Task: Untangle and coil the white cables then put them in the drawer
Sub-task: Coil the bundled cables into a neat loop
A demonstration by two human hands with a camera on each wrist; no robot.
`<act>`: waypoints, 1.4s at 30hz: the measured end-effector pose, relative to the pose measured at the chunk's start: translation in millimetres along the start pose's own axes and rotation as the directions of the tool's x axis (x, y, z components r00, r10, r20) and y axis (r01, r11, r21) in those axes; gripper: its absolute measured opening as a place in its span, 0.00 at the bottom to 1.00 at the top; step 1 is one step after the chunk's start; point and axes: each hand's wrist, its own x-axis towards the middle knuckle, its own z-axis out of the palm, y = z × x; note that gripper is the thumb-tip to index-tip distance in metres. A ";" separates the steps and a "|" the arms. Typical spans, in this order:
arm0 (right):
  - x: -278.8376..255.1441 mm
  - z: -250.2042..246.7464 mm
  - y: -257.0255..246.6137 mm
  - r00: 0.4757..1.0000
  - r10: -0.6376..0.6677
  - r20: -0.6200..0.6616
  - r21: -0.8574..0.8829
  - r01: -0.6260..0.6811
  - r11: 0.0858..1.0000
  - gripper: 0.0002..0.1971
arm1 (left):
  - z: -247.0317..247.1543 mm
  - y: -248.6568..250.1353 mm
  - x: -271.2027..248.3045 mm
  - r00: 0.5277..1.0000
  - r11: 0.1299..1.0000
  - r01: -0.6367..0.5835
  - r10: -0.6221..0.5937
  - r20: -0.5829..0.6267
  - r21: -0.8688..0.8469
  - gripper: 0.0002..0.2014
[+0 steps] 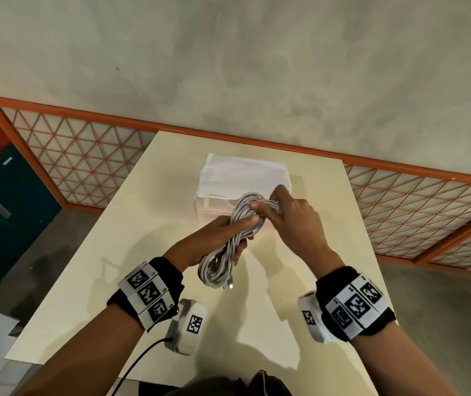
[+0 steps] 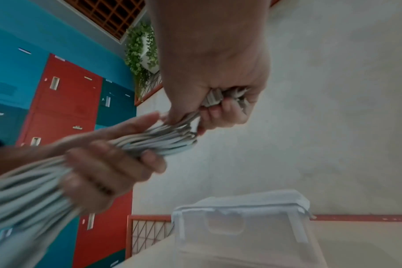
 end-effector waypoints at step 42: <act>13.7 -41.1 5.4 0.991 -0.069 -0.110 0.282 0.098 0.954 0.22 | 1.3 3.5 17.7 0.962 0.984 -0.144 0.113 -0.249 -0.108 0.16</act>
